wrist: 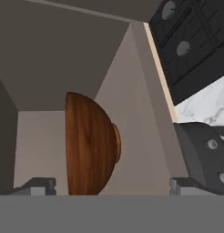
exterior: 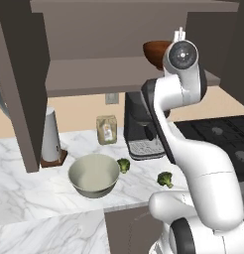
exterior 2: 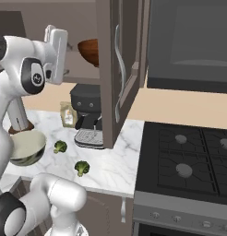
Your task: Pick both bowls and place them on the counter. Then place the broccoli in one bowl and place the broccoli in the other bowl.
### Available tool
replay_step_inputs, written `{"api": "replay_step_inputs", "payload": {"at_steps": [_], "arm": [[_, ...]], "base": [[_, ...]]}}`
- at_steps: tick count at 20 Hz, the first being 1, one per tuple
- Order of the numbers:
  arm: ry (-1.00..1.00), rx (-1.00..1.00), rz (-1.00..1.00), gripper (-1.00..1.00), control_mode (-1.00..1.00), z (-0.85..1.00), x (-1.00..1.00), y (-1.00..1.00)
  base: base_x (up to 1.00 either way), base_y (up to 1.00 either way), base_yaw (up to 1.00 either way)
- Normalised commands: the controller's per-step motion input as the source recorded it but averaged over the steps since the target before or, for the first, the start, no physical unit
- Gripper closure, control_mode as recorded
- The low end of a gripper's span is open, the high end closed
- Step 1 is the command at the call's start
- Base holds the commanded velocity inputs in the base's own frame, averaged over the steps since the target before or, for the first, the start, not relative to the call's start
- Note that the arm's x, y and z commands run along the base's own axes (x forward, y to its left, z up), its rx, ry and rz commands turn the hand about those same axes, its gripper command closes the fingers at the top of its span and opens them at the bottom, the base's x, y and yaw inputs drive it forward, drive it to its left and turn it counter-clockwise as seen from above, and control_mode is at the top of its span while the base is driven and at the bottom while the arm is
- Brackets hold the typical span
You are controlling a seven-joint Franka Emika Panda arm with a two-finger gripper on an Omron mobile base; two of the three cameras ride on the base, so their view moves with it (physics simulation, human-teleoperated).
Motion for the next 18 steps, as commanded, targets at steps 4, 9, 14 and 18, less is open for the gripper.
{"api": "replay_step_inputs", "payload": {"at_steps": [4, 9, 14, 18], "arm": [[0.0, 0.0, 0.0, -1.0, -1.0, 0.15, 0.38, -0.03], [0.03, -0.01, 0.0, -1.0, -1.0, 0.21, 0.34, -0.01], [0.06, -0.02, 0.0, -1.0, -1.0, -0.05, 0.25, 0.0], [0.0, -0.03, 0.0, -1.0, -1.0, -0.26, 0.27, 0.0]], "base": [[0.0, 0.0, 0.0], [0.0, 0.0, 0.0], [0.0, 0.0, 0.0], [0.0, 0.0, 0.0]]}}
